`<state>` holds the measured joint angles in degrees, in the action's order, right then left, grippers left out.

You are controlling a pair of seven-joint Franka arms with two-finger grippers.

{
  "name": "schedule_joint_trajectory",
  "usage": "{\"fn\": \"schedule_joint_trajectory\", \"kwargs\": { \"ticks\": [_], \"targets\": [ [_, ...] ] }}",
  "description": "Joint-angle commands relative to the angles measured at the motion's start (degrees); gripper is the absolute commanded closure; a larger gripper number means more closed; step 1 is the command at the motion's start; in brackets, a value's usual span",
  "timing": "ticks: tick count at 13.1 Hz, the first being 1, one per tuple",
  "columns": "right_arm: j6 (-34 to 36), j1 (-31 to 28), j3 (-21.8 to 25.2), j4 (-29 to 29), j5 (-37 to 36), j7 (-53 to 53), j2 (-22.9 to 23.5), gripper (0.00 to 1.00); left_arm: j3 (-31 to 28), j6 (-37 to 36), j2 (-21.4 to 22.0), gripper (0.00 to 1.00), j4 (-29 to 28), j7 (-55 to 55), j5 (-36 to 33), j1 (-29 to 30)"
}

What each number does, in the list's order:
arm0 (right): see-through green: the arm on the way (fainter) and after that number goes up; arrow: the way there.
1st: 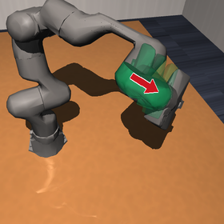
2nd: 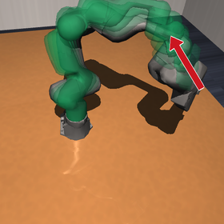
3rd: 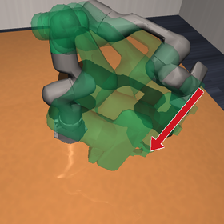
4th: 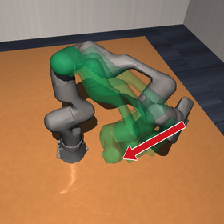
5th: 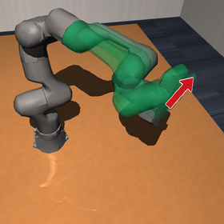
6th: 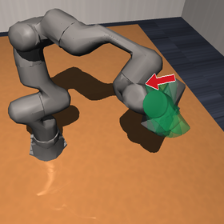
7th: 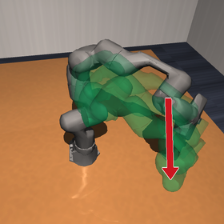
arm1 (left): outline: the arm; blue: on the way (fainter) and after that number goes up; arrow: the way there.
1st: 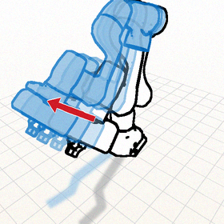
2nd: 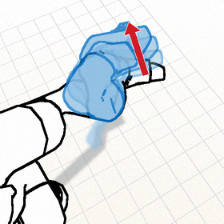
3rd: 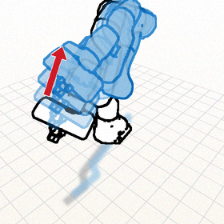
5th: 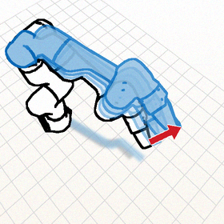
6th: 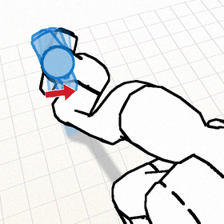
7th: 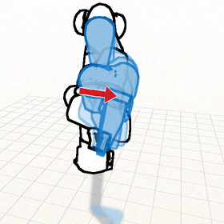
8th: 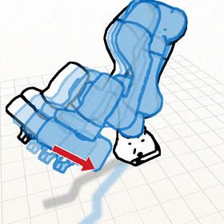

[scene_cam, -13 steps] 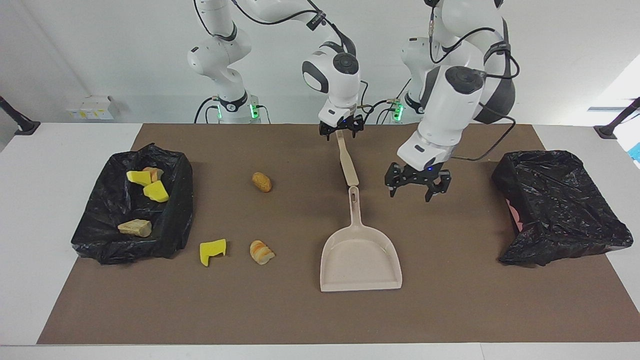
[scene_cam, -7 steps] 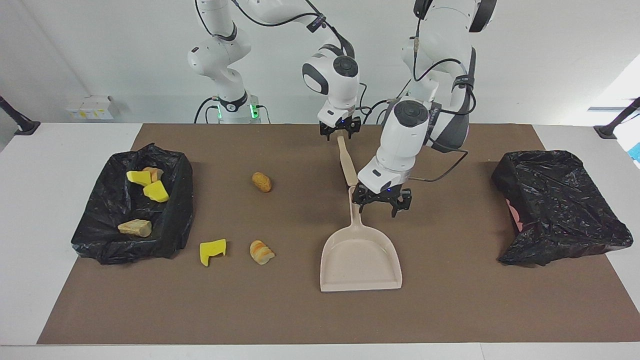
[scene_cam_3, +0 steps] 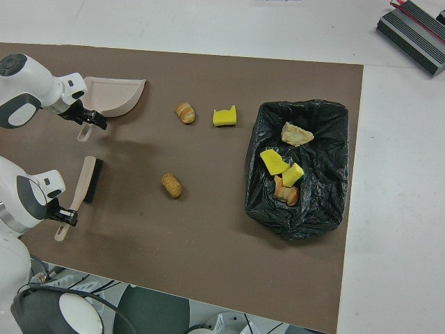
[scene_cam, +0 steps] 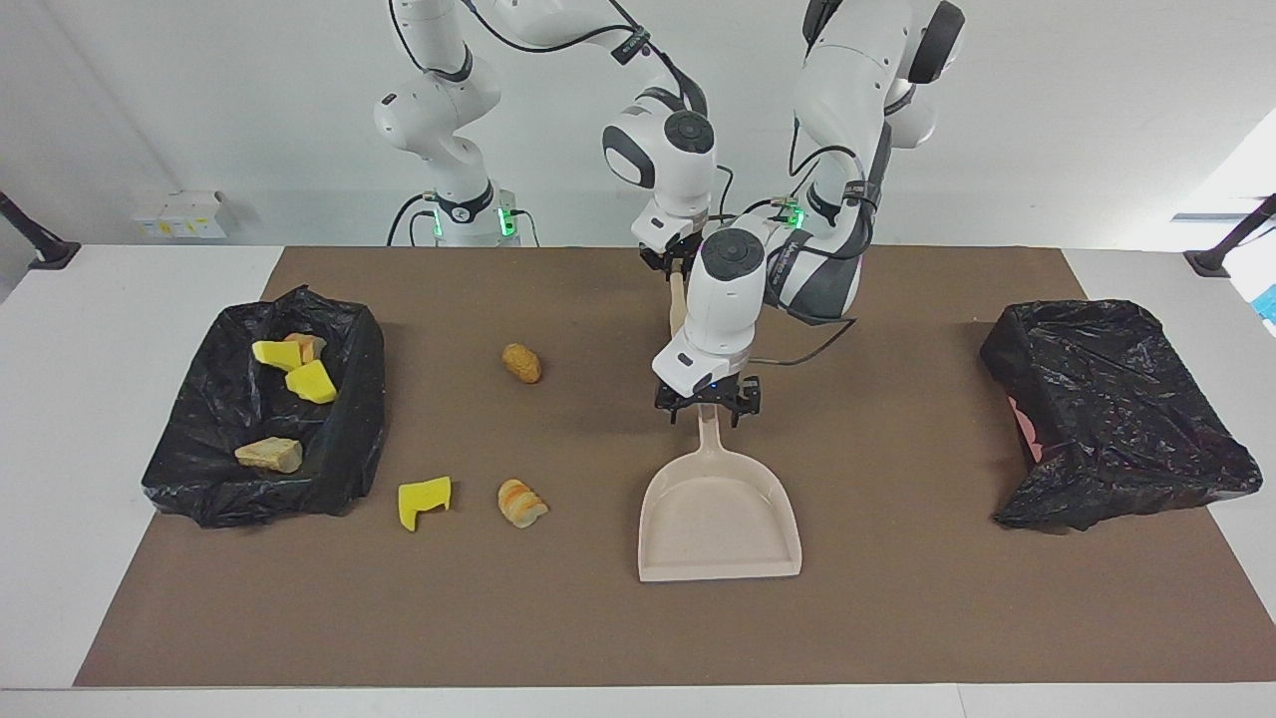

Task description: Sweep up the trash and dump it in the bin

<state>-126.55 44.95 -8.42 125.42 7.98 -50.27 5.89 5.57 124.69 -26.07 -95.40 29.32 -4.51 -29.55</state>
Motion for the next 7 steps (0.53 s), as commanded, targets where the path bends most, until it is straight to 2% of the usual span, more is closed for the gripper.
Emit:
{"fn": "schedule_joint_trajectory", "kwargs": {
  "ticks": [1,2,3,4,7],
  "targets": [
    [4.09,-0.29,0.16,0.52,1.33,-4.48,-3.15,1.0,-0.56,-2.42,0.14,0.22,1.27,0.82,-0.59,0.02],
    [5.6,-0.82,0.25,1.05,1.42,-6.06,-4.64,1.0,-0.56,-3.3,0.14,0.44,1.19,0.82,-0.59,0.02],
    [6.92,-1.61,0.25,2.1,1.68,-8.25,-6.31,1.0,-0.56,-3.75,0.23,0.8,1.01,0.82,-0.68,-0.24],
    [7.8,-2.14,0.34,3.41,1.69,-9.14,-8.24,1.0,-0.56,-3.4,0.23,1.0,0.83,0.73,-0.68,-0.25],
    [13.94,-8.18,0.42,7.02,1.69,-9.15,-14.48,1.0,-0.56,-4.8,1.28,1.0,0.92,-2.32,-0.86,1.15]
  ]
}}
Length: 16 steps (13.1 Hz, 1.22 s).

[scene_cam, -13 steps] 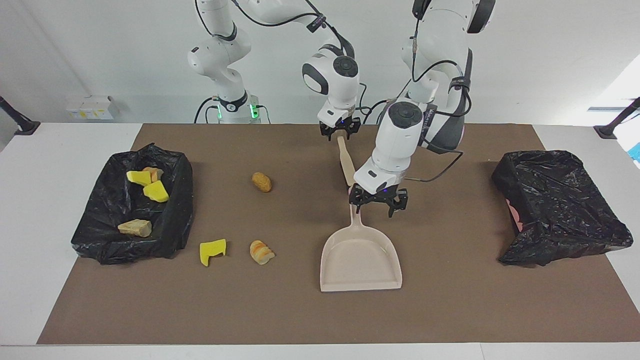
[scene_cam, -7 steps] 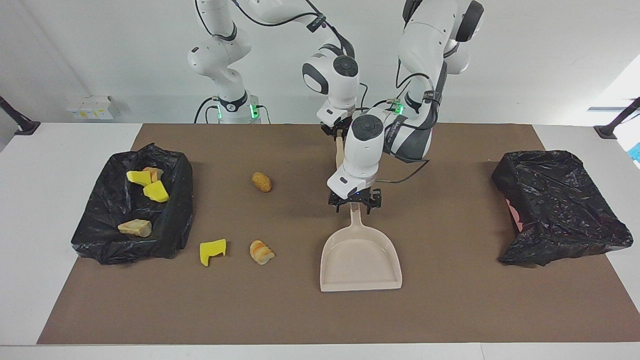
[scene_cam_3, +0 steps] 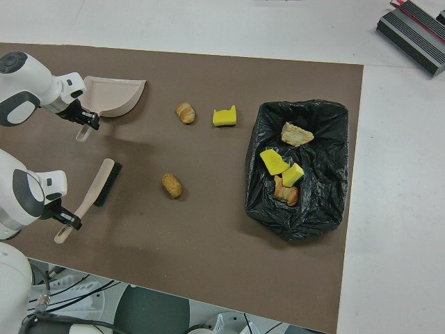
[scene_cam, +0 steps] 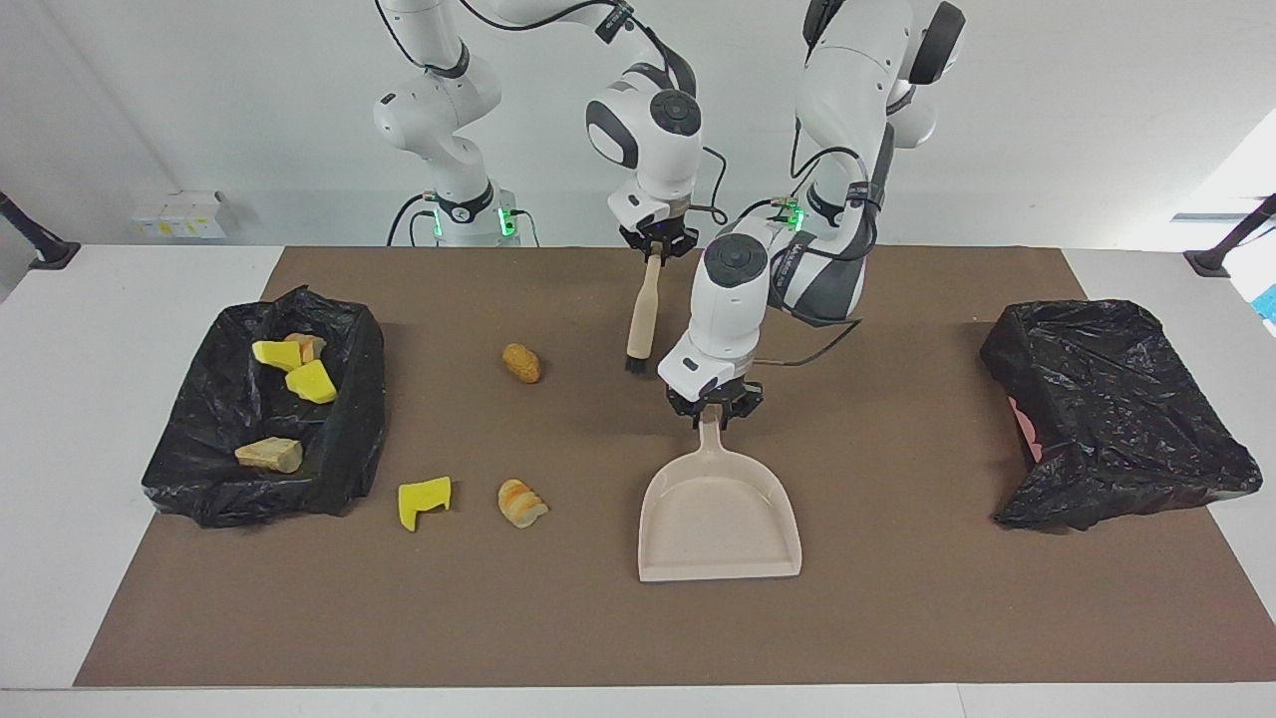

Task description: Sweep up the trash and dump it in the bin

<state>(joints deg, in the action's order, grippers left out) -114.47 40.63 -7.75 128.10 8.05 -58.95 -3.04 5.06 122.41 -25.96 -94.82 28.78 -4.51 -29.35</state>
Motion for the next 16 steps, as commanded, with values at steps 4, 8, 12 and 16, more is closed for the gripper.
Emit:
{"fn": "schedule_joint_trajectory", "kwargs": {
  "ticks": [4,8,12,16],
  "targets": [
    [8.99,-10.2,-0.16,5.31,0.31,-3.34,-9.35,1.0,-0.49,-5.93,5.11,1.0,0.42,-13.18,-0.77,4.2],
    [9.71,-13.38,-0.16,9.61,-0.23,-8.02,-11.46,1.0,-0.57,-12.19,8.55,1.0,-0.19,-28.48,-0.77,7.46],
    [9.54,-16.63,-0.24,12.7,-0.23,-6.01,-12.26,1.0,-0.75,-21.49,10.92,1.0,-1.24,-52.62,-0.94,9.31],
    [3.14,-18.83,-0.25,12.43,-0.23,1.64,-7.17,1.0,-0.75,-20.29,15.14,1.0,-9.05,-68.13,-1.55,9.67]
  ]
}}
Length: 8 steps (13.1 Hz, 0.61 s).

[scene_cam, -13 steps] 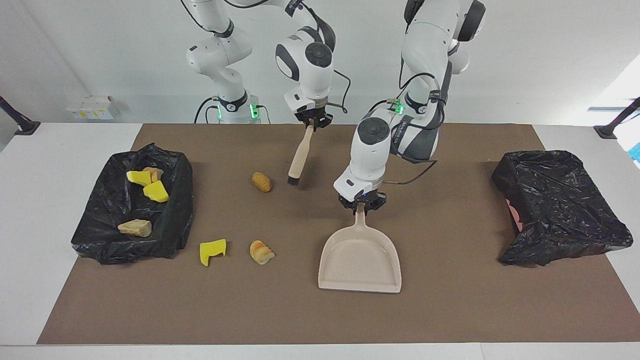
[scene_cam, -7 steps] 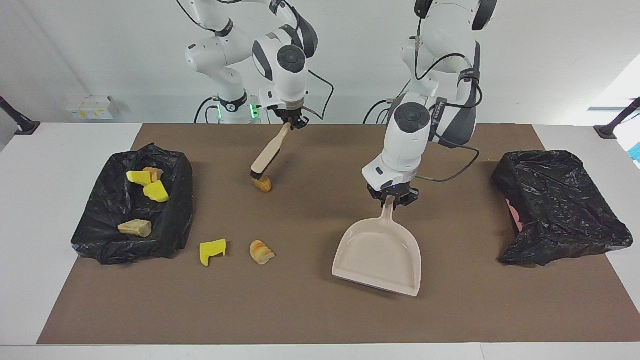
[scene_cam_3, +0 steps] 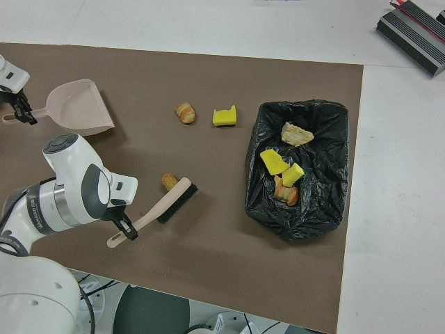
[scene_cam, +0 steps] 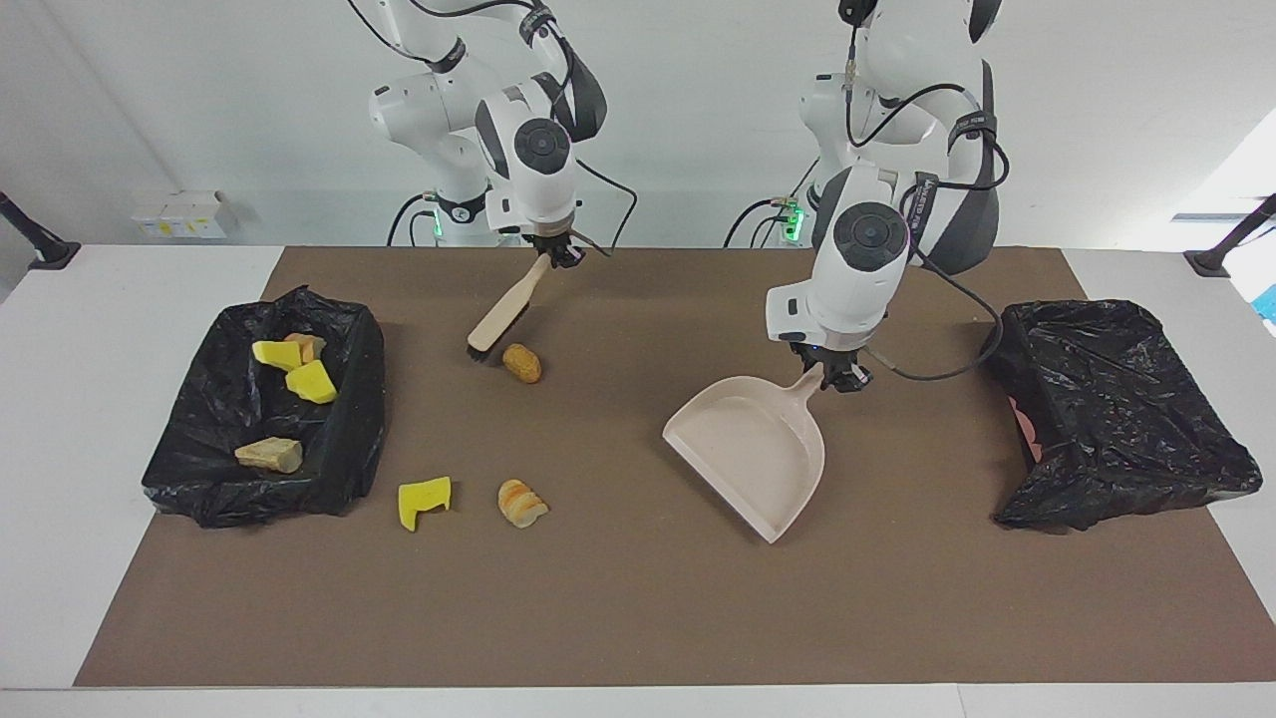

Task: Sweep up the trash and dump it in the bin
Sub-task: 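Sweep the bread chunk into the dustpan with the right gripper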

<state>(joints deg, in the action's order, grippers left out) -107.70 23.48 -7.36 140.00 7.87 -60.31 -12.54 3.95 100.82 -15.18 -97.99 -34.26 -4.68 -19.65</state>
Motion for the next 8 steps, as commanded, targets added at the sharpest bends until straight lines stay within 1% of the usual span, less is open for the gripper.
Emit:
{"fn": "schedule_joint_trajectory", "kwargs": {
  "ticks": [1,2,3,5,6,8],
  "targets": [
    [-4.27,-1.95,-0.73,-0.51,0.04,3.88,3.38,1.0,0.36,1.66,5.33,1.0,-7.55,-6.25,-1.64,-0.39],
    [-3.92,-2.04,-0.64,-2.17,0.22,6.5,4.44,1.0,0.45,2.44,6.47,1.0,-9.56,-6.43,-2.08,-1.26],
    [-3.83,-2.38,-0.64,-3.67,0.22,9.4,5.67,1.0,0.45,5.15,8.48,1.0,-13.15,-7.05,-3.3,-3.27],
    [-3.92,-3.09,-0.64,-7.27,1.01,13.8,8.39,1.0,0.36,13.4,12.35,1.0,-20.71,-8.45,-5.33,-6.53],
    [-4.53,-3.27,-0.64,-9.11,1.1,14.86,10.49,1.0,0.45,15.09,13.33,1.0,-22.57,-8.54,-5.34,-7.41],
    [-4.98,-2.66,-0.82,-12.54,2.14,16.45,13.67,1.0,0.45,15.37,13.6,1.0,-23.29,-8.55,-5.34,-9.43]
  ]
}}
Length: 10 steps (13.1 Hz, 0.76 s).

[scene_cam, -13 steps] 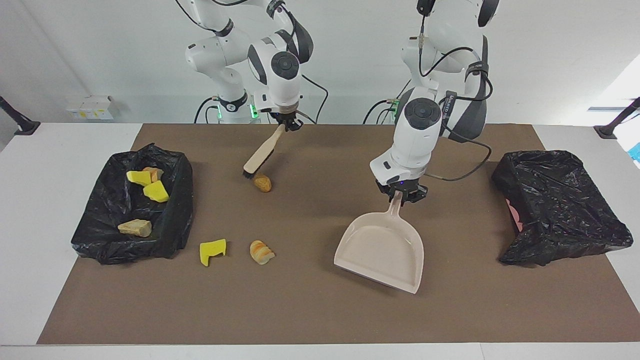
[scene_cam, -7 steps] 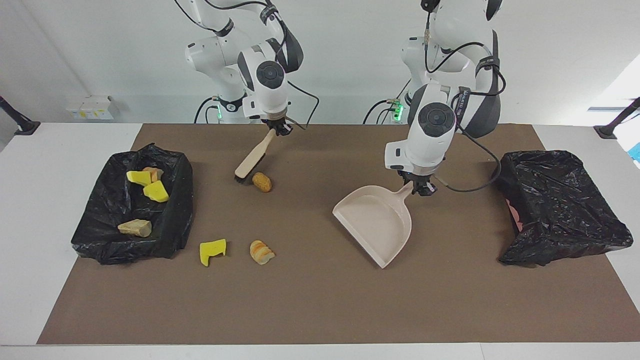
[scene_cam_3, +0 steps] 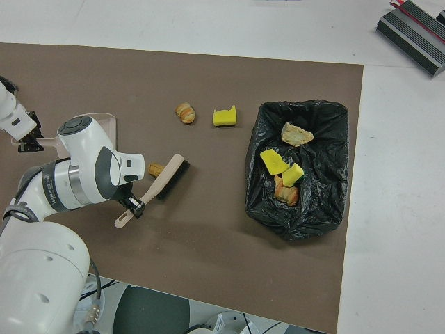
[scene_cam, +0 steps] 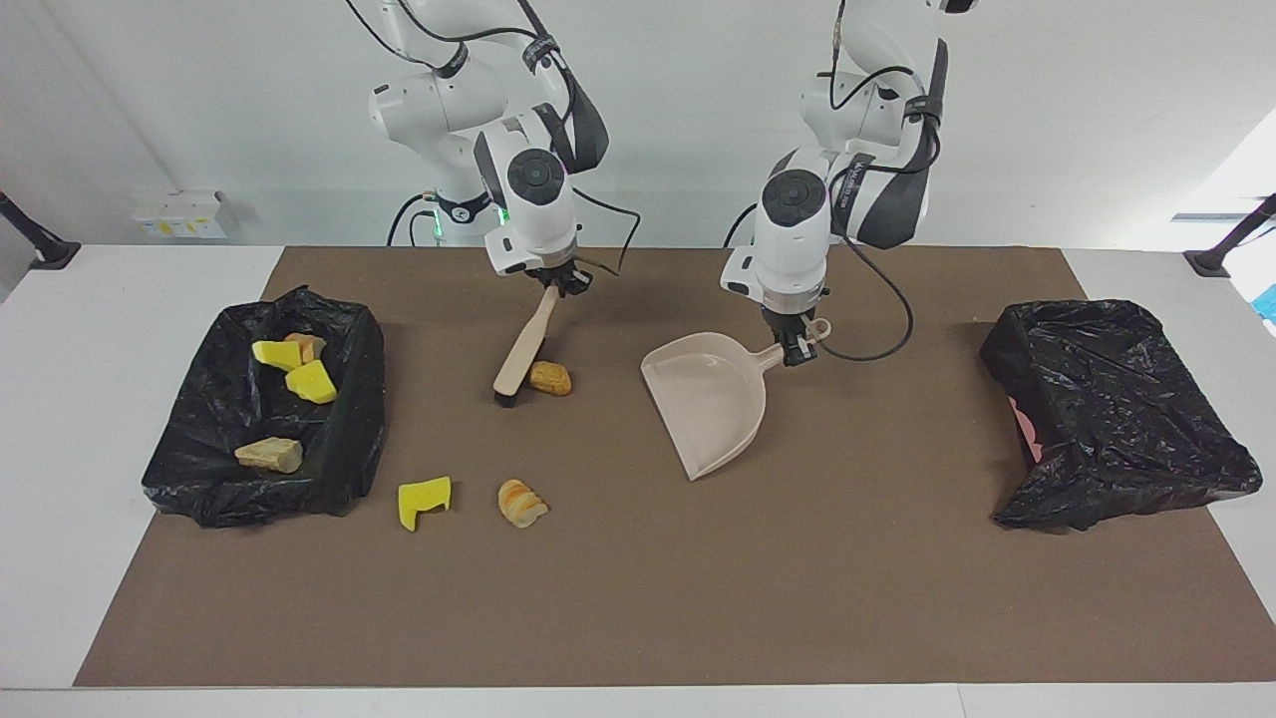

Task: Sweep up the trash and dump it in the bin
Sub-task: 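Sweep the bread chunk into the dustpan with the right gripper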

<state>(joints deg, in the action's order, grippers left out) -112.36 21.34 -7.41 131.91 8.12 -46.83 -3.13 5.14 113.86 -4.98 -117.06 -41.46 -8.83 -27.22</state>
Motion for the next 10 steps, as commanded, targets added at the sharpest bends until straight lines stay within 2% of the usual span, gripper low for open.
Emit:
{"fn": "schedule_joint_trajectory", "kwargs": {
  "ticks": [1,3,6,10],
  "targets": [
    [0.21,-0.16,-0.85,-5.25,3.21,4.89,4.54,1.0,-0.75,3.47,3.22,1.0,-5.19,-1.34,-1.19,-3.17],
    [0.48,2.29,-0.85,-5.08,6.46,10.76,3.93,1.0,-0.75,8.03,3.31,1.0,-7.83,-1.34,-1.19,-3.98],
    [0.48,7.57,-0.94,-5.17,8.23,17.19,2.87,1.0,-0.57,9.01,3.74,1.0,-8.79,-0.99,-1.1,-4.42],
    [1.18,7.58,-0.5,-6.56,7.1,31.51,2.78,1.0,-0.57,12.62,4.1,1.0,-10.38,-0.03,-0.66,-3.8]
  ]
}}
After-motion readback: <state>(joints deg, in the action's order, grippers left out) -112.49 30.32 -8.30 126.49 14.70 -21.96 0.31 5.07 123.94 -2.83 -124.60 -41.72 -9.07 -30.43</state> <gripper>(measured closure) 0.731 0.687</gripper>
